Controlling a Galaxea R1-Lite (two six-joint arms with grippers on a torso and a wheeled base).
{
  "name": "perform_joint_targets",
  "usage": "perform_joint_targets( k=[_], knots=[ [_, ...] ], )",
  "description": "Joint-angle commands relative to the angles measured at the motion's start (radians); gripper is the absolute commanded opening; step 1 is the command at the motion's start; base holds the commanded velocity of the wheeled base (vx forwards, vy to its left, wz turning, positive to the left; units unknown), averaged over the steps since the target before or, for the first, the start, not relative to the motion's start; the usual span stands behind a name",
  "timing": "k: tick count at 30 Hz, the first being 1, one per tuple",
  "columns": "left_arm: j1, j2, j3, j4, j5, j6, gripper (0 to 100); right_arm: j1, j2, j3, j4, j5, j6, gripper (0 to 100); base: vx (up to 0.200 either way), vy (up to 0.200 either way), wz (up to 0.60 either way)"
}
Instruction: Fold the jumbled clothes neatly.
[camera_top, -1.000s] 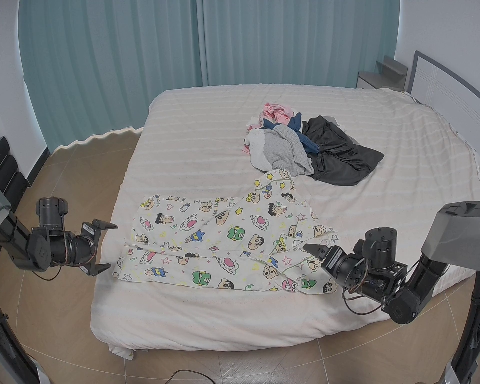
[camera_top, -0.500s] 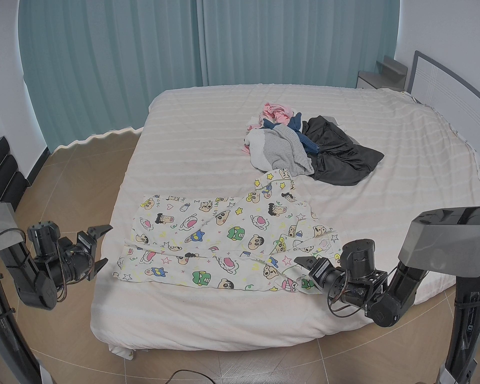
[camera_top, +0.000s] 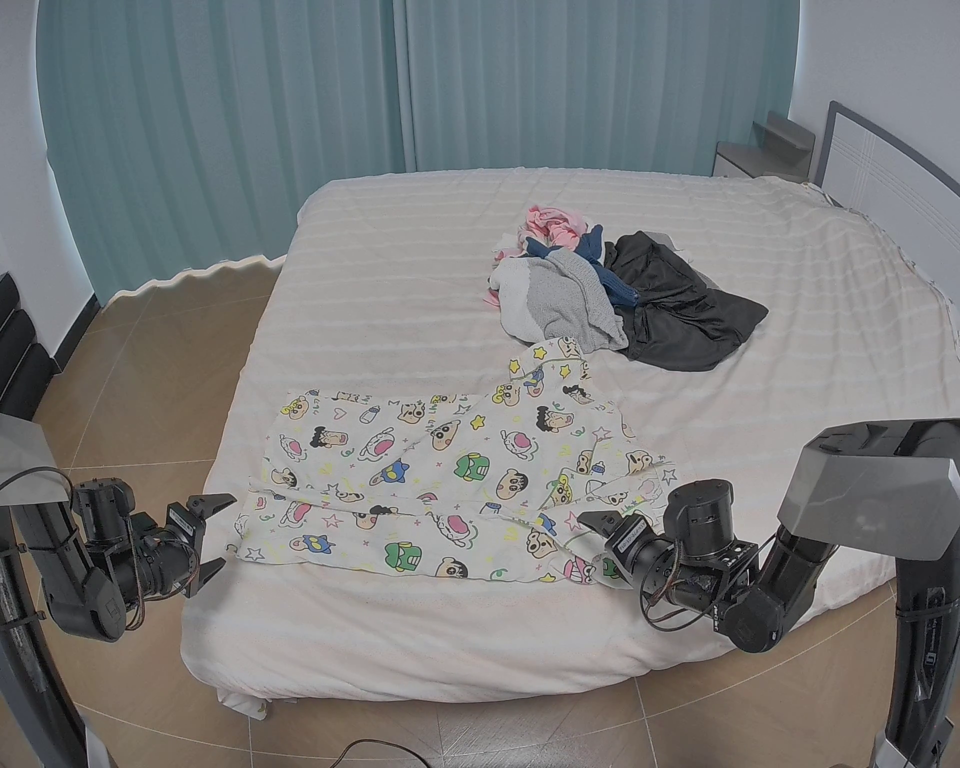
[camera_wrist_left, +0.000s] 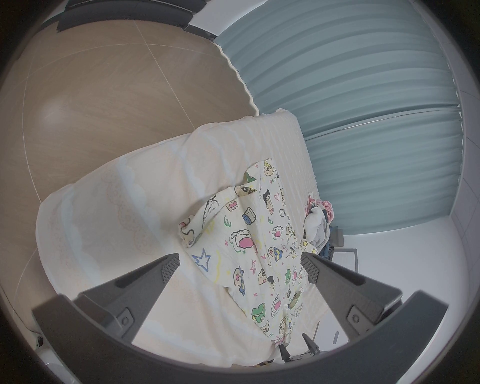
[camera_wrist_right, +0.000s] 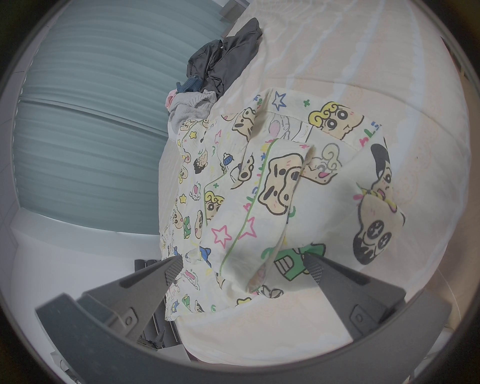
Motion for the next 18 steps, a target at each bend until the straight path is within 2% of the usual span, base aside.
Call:
perform_joint_targets(
  k=[1, 4, 18],
  knots=[
    [0.001, 0.011, 0.001, 0.001, 0.0, 0.001, 100, 0.004, -0.034, 0.005, 0.0, 0.001, 0.013, 100, 0.0, 0.0, 0.0],
    [0.001, 0.011, 0.001, 0.001, 0.0, 0.001, 100, 0.006, -0.031, 0.003, 0.0, 0.003, 0.045, 100, 0.0, 0.0, 0.0],
    [0.001, 0.017, -0.002, -0.001, 0.006, 0.001, 100, 0.015, -0.003, -0.006, -0.009, -0.003, 0.045, 100, 0.0, 0.0, 0.0]
  ],
)
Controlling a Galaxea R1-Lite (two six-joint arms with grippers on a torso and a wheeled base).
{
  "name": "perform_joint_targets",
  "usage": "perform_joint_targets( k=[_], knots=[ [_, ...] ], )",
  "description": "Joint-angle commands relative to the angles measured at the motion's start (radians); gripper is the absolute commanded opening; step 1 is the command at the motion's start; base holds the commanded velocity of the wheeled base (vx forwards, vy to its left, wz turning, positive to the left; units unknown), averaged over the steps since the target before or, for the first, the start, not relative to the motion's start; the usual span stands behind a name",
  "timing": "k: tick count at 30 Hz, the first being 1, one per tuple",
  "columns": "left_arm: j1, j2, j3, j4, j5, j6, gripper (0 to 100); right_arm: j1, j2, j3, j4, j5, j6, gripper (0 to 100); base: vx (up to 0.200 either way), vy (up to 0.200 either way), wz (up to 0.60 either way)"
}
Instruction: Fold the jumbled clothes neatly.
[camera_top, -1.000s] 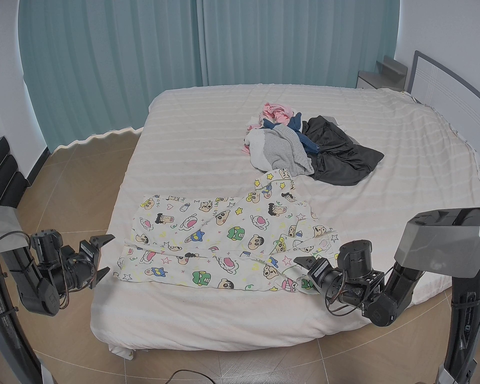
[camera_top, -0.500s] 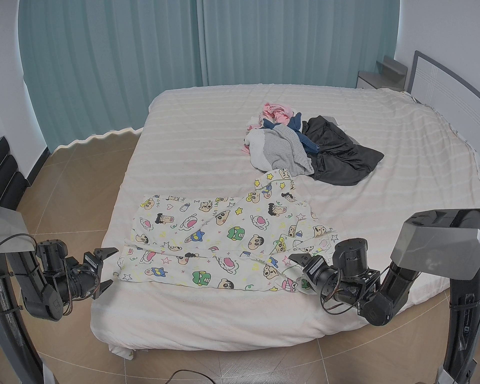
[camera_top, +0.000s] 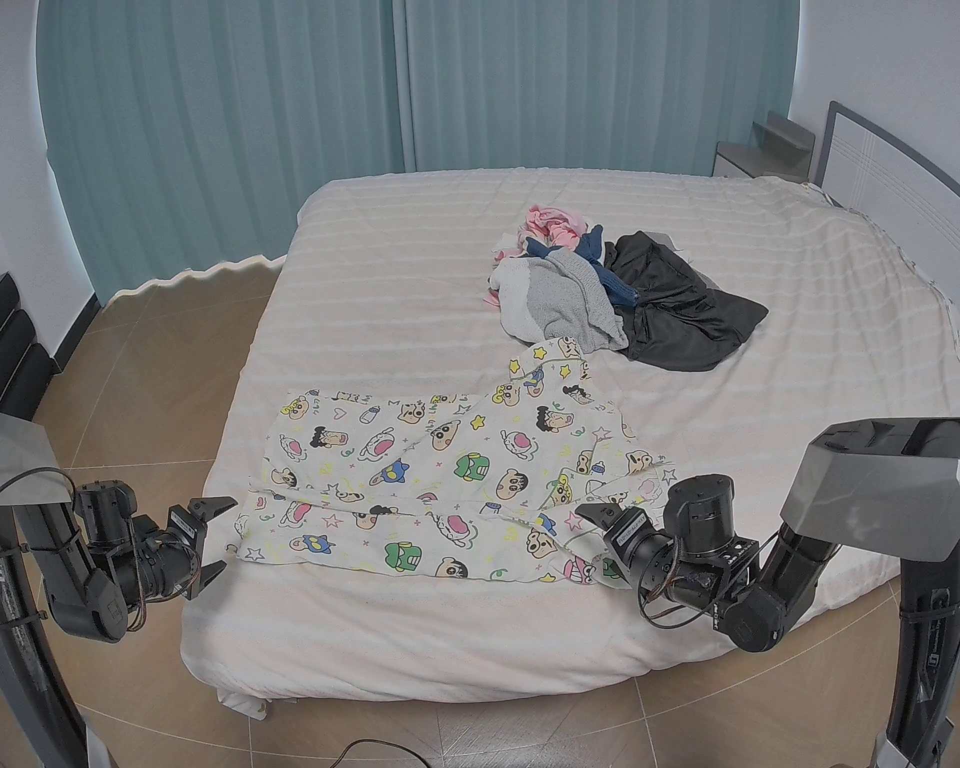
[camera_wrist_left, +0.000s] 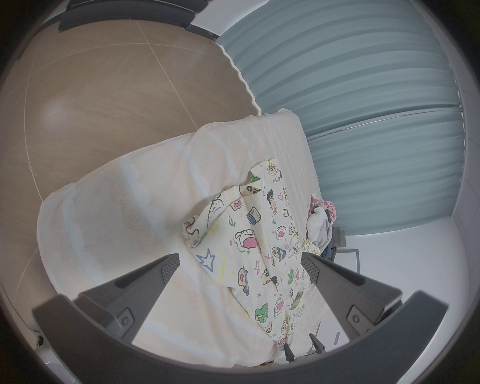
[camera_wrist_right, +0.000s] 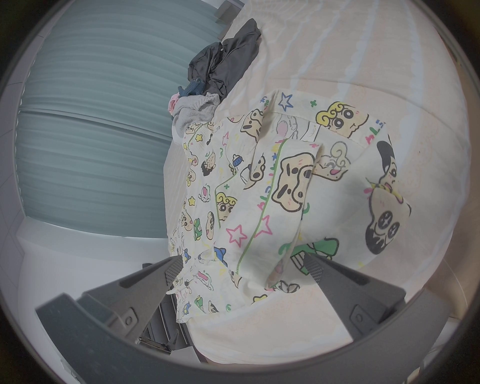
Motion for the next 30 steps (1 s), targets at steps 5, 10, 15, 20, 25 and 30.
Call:
perform_joint_targets(
  k=[5, 10, 15, 20, 25, 30],
  knots=[
    [0.001, 0.006, -0.001, -0.001, 0.001, 0.0, 100, 0.003, 0.041, -0.02, -0.008, -0.014, -0.005, 100, 0.0, 0.0, 0.0],
    [0.001, 0.007, -0.001, -0.001, 0.001, 0.001, 100, 0.0, 0.078, -0.062, -0.006, -0.054, -0.009, 100, 0.0, 0.0, 0.0],
    [0.001, 0.009, -0.001, -0.001, 0.001, 0.001, 100, -0.004, 0.072, -0.074, -0.008, -0.056, -0.015, 100, 0.0, 0.0, 0.0],
    [0.001, 0.009, -0.001, -0.001, 0.001, 0.003, 100, -0.003, 0.072, -0.075, -0.008, -0.056, -0.017, 0, 0.0, 0.0, 0.0],
    [0.001, 0.009, -0.001, -0.001, 0.001, 0.003, 100, -0.006, 0.07, -0.072, -0.008, -0.057, -0.022, 0, 0.0, 0.0, 0.0],
    [0.001, 0.009, -0.001, -0.001, 0.003, 0.003, 100, -0.003, 0.07, -0.066, -0.008, -0.059, -0.032, 0, 0.0, 0.0, 0.0]
  ],
)
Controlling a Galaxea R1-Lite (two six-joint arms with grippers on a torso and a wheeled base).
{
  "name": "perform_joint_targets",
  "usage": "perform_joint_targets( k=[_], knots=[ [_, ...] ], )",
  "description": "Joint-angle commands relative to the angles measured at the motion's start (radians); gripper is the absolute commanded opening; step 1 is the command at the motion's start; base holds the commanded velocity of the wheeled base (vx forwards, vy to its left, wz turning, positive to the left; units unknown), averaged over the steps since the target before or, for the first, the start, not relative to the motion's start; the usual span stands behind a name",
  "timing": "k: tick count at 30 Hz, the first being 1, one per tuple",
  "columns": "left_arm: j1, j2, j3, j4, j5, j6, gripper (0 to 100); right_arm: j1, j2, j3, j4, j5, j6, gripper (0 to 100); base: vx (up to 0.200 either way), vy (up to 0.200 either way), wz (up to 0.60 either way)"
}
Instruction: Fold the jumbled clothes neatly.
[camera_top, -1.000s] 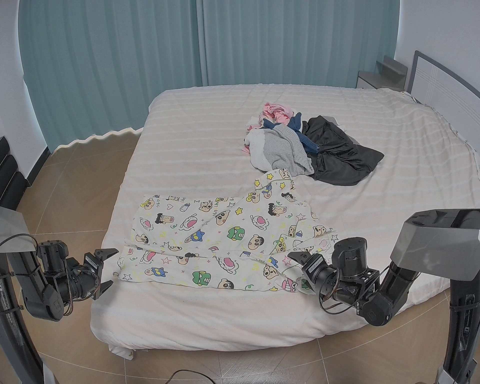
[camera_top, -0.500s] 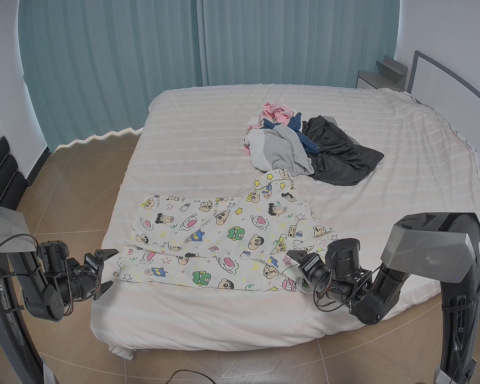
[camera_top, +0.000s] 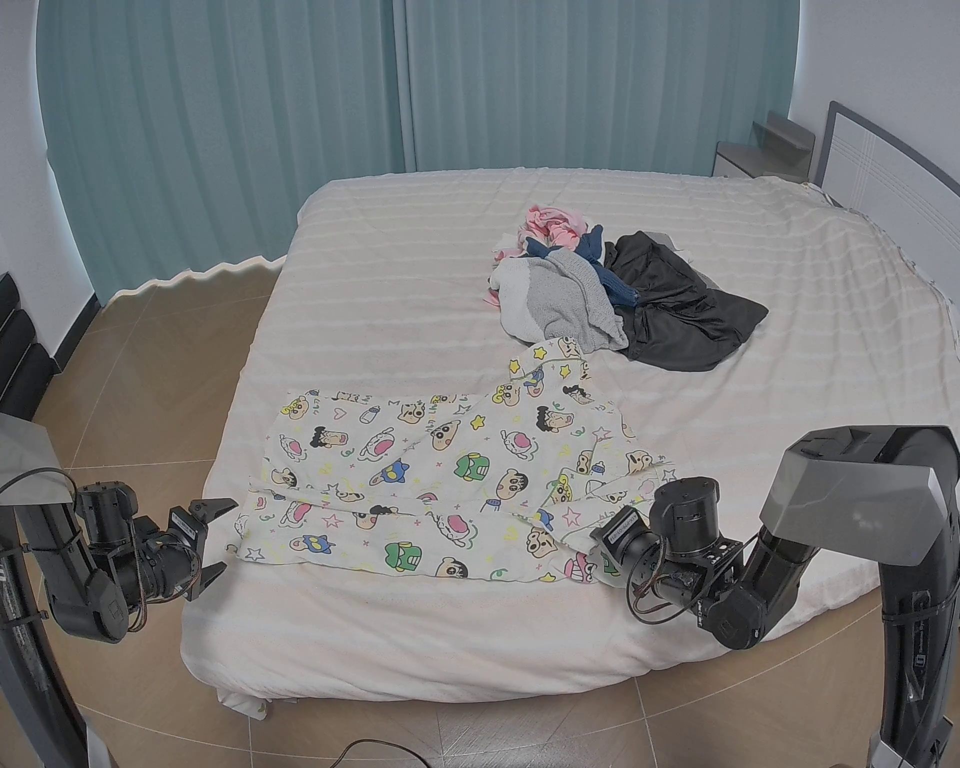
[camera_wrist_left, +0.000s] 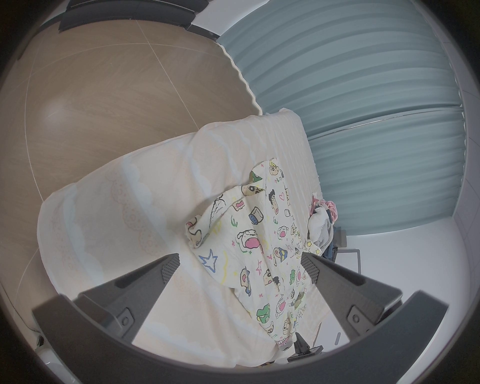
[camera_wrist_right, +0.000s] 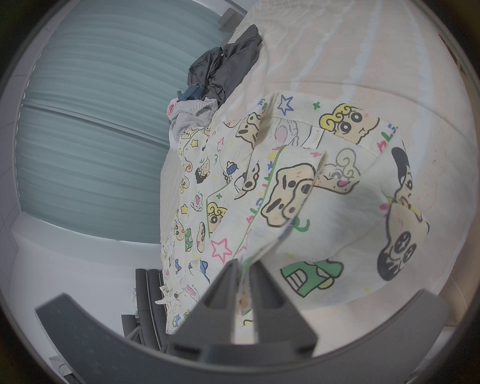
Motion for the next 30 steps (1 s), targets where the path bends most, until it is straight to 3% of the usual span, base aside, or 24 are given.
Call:
perform_joint_targets(
  k=[1, 6, 12, 17, 25, 30],
  knots=[
    [0.0, 0.002, 0.0, 0.0, 0.0, 0.0, 100, 0.001, -0.004, 0.009, 0.0, 0.0, -0.007, 0, 0.0, 0.0, 0.0],
    [0.0, 0.003, 0.0, 0.0, 0.005, 0.0, 100, 0.011, -0.042, 0.022, 0.008, -0.008, -0.024, 0, 0.0, 0.0, 0.0],
    [-0.003, 0.005, 0.0, 0.0, 0.019, 0.009, 100, 0.087, -0.116, 0.036, 0.014, -0.041, -0.111, 0, 0.0, 0.0, 0.0],
    [-0.003, 0.005, 0.002, 0.0, 0.02, 0.012, 100, 0.13, -0.116, 0.009, 0.049, -0.043, -0.113, 0, 0.0, 0.0, 0.0],
    [-0.003, 0.005, 0.0, 0.0, 0.02, 0.012, 100, 0.132, -0.082, -0.076, 0.206, -0.067, -0.108, 0, 0.0, 0.0, 0.0],
    [-0.003, 0.006, 0.0, 0.0, 0.02, 0.012, 100, 0.141, -0.056, -0.083, 0.215, -0.072, -0.101, 0, 0.0, 0.0, 0.0]
  ],
)
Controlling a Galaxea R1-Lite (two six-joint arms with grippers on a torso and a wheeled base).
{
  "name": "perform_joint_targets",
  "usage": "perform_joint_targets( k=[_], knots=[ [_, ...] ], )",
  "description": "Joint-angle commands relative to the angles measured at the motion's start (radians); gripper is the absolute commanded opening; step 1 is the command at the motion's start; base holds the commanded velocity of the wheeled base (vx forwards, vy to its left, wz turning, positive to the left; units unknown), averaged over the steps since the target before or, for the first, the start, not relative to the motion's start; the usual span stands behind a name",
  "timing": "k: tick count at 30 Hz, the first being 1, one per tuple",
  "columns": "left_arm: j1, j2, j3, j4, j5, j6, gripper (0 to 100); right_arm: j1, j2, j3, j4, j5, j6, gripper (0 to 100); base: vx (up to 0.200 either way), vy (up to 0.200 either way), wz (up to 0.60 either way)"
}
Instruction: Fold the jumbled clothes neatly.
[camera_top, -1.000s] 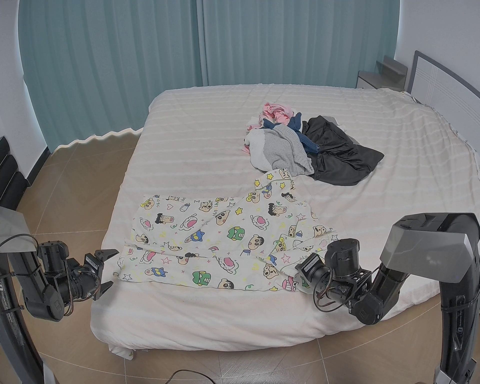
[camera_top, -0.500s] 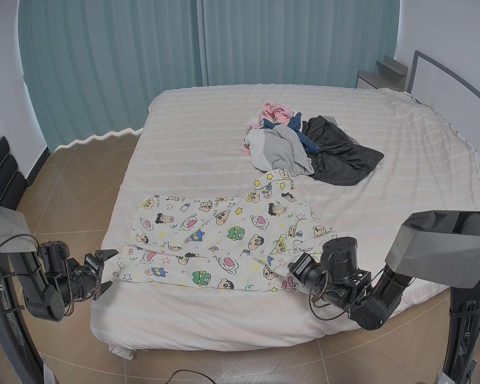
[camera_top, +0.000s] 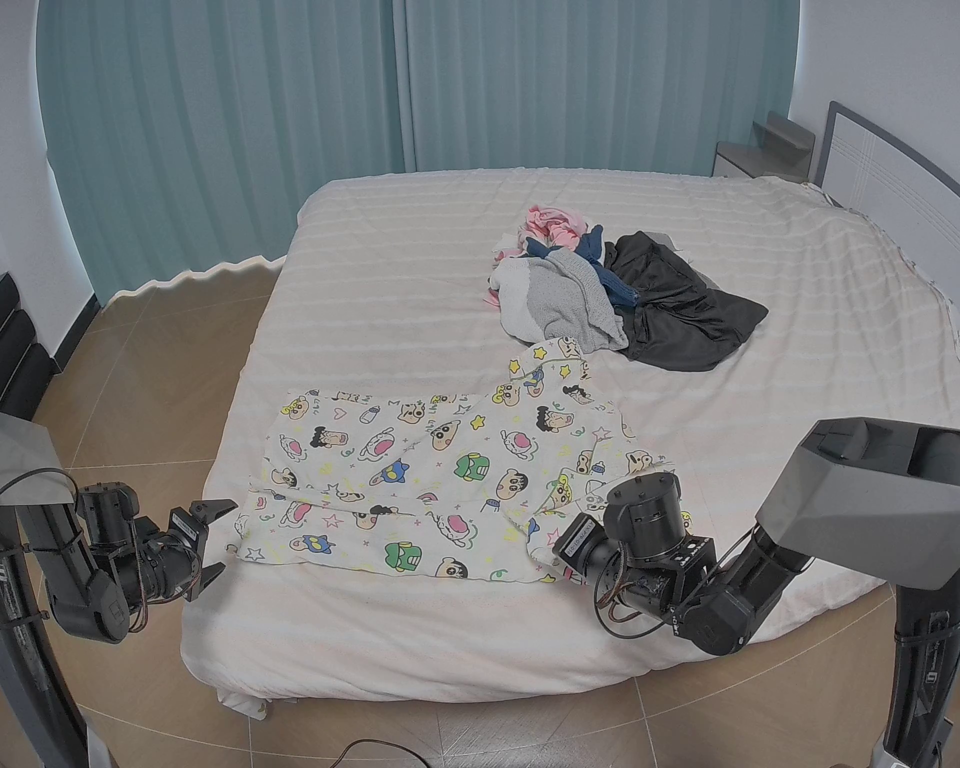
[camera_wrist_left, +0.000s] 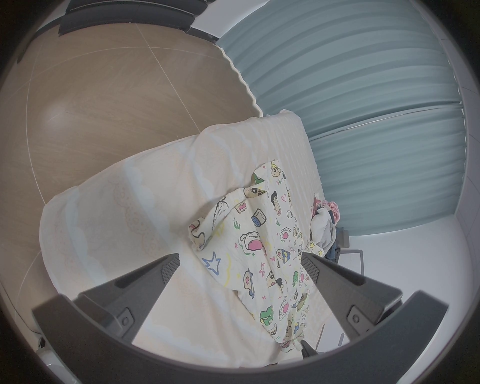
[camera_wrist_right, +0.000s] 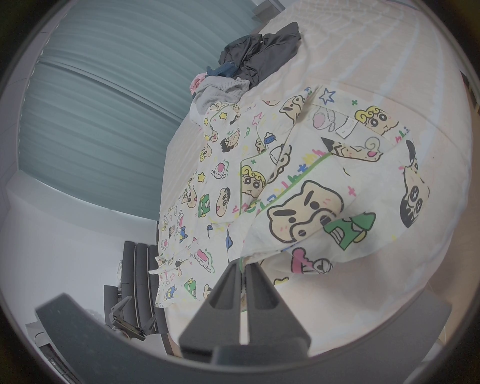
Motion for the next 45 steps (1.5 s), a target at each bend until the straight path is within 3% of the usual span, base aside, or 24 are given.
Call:
perform_joint_targets(
  k=[1, 4, 5, 13, 17, 24, 27, 33, 38, 41, 45],
  knots=[
    [0.0, 0.003, 0.0, -0.001, -0.001, 0.0, 100, 0.007, 0.029, -0.012, 0.002, -0.001, 0.007, 0, 0.0, 0.0, 0.0],
    [0.0, 0.006, 0.002, -0.001, -0.001, 0.001, 100, 0.009, 0.029, -0.013, 0.003, 0.008, 0.02, 0, 0.0, 0.0, 0.0],
    [0.0, 0.006, 0.002, -0.001, 0.001, 0.001, 100, 0.01, 0.03, -0.012, 0.003, 0.009, 0.022, 100, 0.0, 0.0, 0.0],
    [0.0, 0.007, 0.0, -0.001, 0.001, 0.001, 100, -0.005, -0.011, 0.036, 0.003, 0.009, 0.025, 100, 0.0, 0.0, 0.0],
    [-0.001, 0.006, 0.002, -0.001, 0.001, 0.001, 100, -0.042, -0.056, 0.074, 0.005, 0.011, 0.023, 100, 0.0, 0.0, 0.0],
    [-0.001, 0.007, 0.0, -0.001, 0.007, 0.001, 100, -0.14, -0.157, 0.204, -0.001, 0.071, 0.01, 100, 0.0, 0.0, 0.0],
    [-0.001, 0.007, 0.0, -0.001, 0.007, 0.001, 100, -0.195, -0.157, 0.206, -0.004, 0.083, -0.023, 100, 0.0, 0.0, 0.0],
    [-0.001, 0.007, 0.0, -0.001, 0.007, 0.001, 100, -0.229, -0.115, 0.181, -0.035, 0.112, -0.03, 100, 0.0, 0.0, 0.0],
    [-0.001, 0.007, 0.0, -0.001, 0.007, 0.001, 100, -0.228, -0.069, 0.149, -0.044, 0.121, 0.019, 100, 0.0, 0.0, 0.0],
    [-0.001, 0.007, 0.0, -0.001, 0.007, 0.003, 100, -0.228, -0.037, 0.117, -0.038, 0.128, 0.131, 100, 0.0, 0.0, 0.0],
    [-0.001, 0.009, 0.002, -0.001, 0.007, 0.018, 100, -0.229, -0.016, 0.106, -0.036, 0.134, 0.157, 100, 0.0, 0.0, 0.0]
  ],
)
